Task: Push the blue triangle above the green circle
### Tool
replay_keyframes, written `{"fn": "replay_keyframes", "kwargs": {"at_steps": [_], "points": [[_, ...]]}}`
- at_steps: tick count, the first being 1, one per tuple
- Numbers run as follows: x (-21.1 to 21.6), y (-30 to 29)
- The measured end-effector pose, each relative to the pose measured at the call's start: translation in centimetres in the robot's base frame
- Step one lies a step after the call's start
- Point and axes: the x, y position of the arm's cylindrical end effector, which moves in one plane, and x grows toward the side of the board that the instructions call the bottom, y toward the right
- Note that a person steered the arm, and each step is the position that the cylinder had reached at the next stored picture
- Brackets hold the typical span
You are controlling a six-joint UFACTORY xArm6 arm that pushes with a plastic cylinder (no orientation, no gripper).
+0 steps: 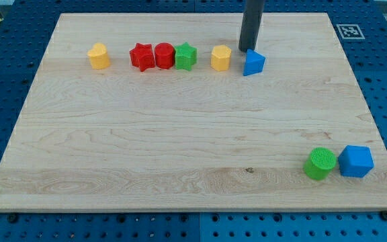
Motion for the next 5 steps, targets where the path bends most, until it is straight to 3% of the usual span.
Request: {"fn": "replay_keyframes", "kwargs": {"at_steps": [3, 5], "points": [[11.0, 0.1], [15.6, 0.2]]}}
